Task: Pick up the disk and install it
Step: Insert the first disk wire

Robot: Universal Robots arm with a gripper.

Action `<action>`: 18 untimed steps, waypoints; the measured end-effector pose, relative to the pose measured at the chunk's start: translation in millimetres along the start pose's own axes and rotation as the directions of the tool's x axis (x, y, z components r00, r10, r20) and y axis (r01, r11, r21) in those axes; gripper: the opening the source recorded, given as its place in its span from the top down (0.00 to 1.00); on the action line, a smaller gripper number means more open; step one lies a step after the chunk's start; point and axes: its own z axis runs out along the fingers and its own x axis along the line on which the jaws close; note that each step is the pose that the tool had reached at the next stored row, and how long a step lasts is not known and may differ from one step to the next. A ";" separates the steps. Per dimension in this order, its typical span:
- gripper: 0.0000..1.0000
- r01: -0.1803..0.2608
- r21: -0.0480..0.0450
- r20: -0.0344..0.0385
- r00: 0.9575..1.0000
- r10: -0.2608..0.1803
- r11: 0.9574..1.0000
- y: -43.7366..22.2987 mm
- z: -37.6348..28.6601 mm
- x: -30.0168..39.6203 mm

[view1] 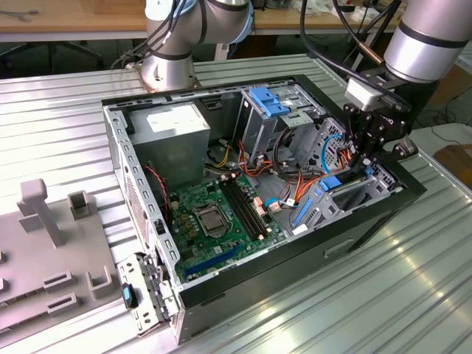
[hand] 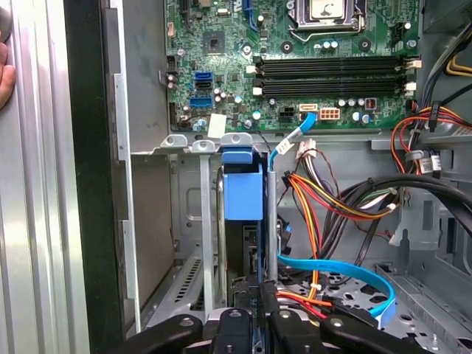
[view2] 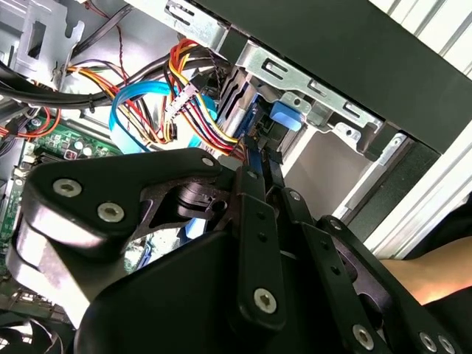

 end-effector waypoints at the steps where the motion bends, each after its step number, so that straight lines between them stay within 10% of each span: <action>1: 0.84 0.000 0.000 0.001 1.000 0.000 1.000 0.0 0.5 0.0; 18: 0.84 0.000 0.000 0.001 1.000 0.000 1.000 -0.5 -5.6 0.0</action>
